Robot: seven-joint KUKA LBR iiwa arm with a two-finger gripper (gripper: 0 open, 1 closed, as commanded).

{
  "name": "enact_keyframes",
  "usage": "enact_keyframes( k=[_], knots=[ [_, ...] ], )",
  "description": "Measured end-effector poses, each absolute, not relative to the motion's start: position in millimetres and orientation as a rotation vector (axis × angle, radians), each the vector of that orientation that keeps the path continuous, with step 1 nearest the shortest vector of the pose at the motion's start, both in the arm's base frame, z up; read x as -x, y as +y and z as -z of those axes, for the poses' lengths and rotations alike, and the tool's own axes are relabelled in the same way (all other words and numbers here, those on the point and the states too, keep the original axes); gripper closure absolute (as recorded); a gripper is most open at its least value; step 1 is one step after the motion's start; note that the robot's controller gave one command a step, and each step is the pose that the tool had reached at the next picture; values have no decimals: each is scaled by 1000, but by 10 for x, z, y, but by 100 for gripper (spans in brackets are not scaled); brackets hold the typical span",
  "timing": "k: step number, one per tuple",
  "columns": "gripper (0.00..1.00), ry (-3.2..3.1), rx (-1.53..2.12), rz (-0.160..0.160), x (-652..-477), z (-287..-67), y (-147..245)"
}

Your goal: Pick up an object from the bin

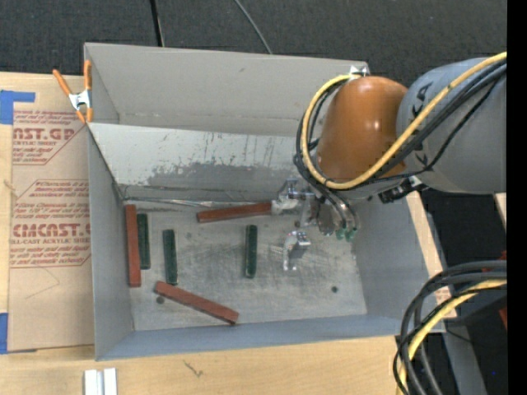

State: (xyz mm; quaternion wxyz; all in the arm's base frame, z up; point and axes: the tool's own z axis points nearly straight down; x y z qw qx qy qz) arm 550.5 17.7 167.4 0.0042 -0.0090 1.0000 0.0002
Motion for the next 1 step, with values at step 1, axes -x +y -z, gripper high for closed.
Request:
enact_keyframes(
  k=[1],
  knots=[
    [0, 3120, 369, -1, -5607, -1342, 219]
  ],
)
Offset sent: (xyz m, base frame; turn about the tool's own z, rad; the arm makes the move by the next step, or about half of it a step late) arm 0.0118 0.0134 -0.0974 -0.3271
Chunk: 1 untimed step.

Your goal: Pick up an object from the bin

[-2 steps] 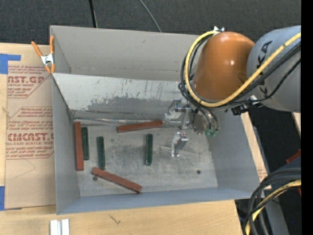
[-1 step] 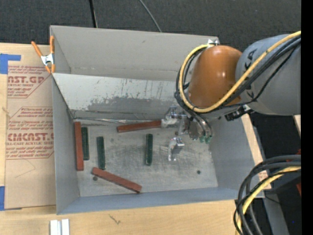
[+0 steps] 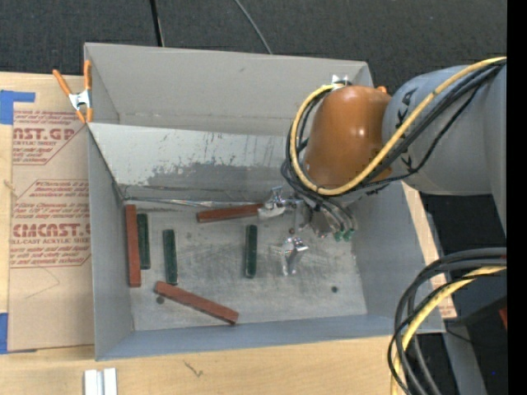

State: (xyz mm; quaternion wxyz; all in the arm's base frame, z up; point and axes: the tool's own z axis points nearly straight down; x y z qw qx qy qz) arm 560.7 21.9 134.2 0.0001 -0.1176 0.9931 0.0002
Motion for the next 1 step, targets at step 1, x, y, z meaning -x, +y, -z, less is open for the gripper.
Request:
enact_keyframes(
  k=[1],
  knots=[
    [0, 3071, 640, 0, -5632, -1014, 266]
  ],
)
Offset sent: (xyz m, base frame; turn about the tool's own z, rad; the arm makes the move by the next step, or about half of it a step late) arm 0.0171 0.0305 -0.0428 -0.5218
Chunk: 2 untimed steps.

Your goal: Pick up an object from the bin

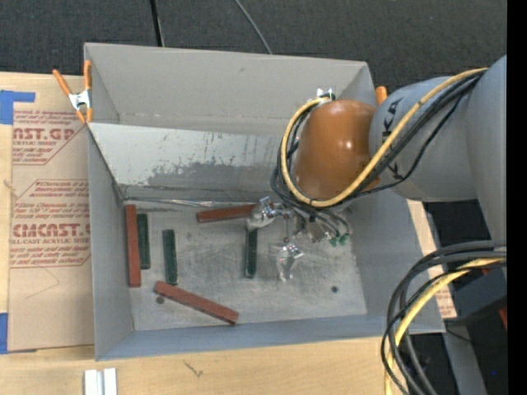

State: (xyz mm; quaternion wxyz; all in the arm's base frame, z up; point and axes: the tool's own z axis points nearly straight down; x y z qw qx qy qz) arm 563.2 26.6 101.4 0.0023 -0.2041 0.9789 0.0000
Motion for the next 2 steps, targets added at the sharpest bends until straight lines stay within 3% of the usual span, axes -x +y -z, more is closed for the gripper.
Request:
enact_keyframes(
  k=[1, 2],
  knots=[
    [100, 2912, 1155, 6, -5809, -951, 519],
    [0, 2916, 1158, -2, -5784, -918, 535]
  ],
)
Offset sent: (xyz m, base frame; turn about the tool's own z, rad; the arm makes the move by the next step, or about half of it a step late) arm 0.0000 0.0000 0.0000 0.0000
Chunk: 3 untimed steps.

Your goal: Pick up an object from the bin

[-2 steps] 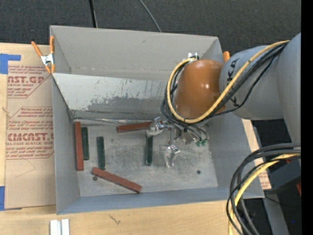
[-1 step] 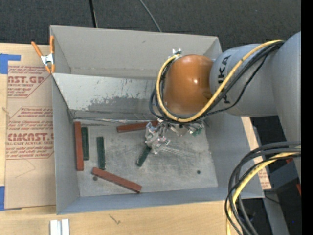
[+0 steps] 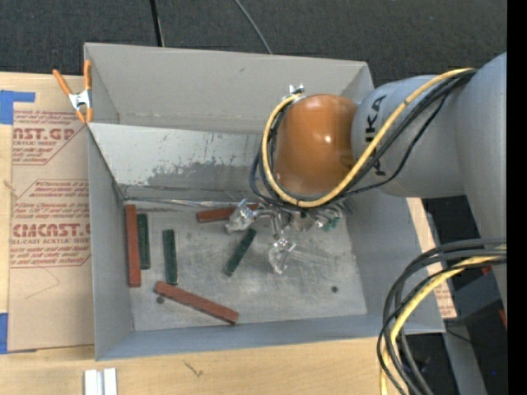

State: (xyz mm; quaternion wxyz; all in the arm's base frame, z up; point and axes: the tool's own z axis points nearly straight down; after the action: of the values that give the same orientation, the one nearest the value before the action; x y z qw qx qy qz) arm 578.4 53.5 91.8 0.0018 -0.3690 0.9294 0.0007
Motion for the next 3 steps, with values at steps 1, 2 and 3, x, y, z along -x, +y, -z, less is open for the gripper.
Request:
enact_keyframes(
  k=[1, 2, 3],
  knots=[
    [0, 2917, 1158, -4, -5781, -915, 537],
    [100, 2509, 1862, 3, -5806, -773, 608],
    [100, 2509, 1862, 2, -5807, -773, 608]
  ],
)
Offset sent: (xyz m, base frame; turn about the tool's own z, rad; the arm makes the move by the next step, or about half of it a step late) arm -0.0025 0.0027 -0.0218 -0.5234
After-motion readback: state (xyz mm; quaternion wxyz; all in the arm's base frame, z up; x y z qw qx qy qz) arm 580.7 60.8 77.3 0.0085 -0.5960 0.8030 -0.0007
